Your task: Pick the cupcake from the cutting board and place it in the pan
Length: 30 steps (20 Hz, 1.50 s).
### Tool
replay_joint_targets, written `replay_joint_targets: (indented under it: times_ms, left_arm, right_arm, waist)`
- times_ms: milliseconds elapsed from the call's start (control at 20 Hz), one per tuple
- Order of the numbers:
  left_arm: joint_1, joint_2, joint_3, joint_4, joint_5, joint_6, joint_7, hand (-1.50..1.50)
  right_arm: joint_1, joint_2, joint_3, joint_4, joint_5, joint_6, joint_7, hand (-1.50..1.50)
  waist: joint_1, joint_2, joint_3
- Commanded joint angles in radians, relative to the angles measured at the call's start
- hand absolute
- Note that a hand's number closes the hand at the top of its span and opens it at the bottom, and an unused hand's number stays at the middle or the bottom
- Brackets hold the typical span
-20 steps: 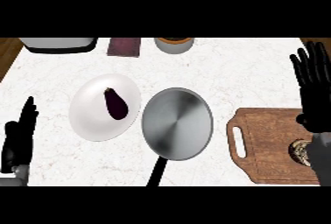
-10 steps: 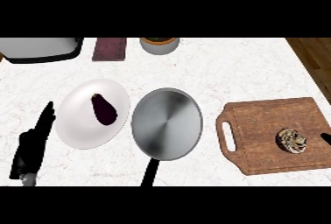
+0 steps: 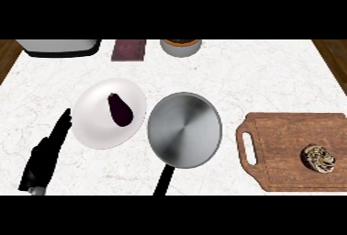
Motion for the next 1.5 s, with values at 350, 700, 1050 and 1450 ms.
replay_joint_targets:
  times_ms: [350,700,1050,1450]
  left_arm:
    - [0.010,-0.046,-0.032,-0.002,-0.039,-0.020,-0.007,0.00]
    - [-0.051,-0.058,-0.033,-0.099,-0.077,-0.002,0.146,0.00]
    - [-0.011,-0.052,0.005,-0.046,-0.058,-0.055,0.038,0.00]
    - [-0.008,-0.078,-0.007,-0.057,-0.093,-0.049,0.049,0.00]
  right_arm:
    - [-0.081,-0.273,-0.017,-0.287,-0.110,0.255,0.518,-1.50]
    - [-0.273,-0.268,0.092,-0.161,-0.138,0.341,0.658,-1.50]
    - [-0.419,-0.332,0.204,-0.079,-0.189,0.456,0.769,-1.50]
    - [-0.499,-0.308,0.322,0.042,-0.240,0.514,0.797,-1.50]
  waist:
    - [0.037,0.005,0.005]
    - [0.049,0.006,0.007]
    - [0.062,0.008,0.006]
    - [0.060,0.007,0.007]
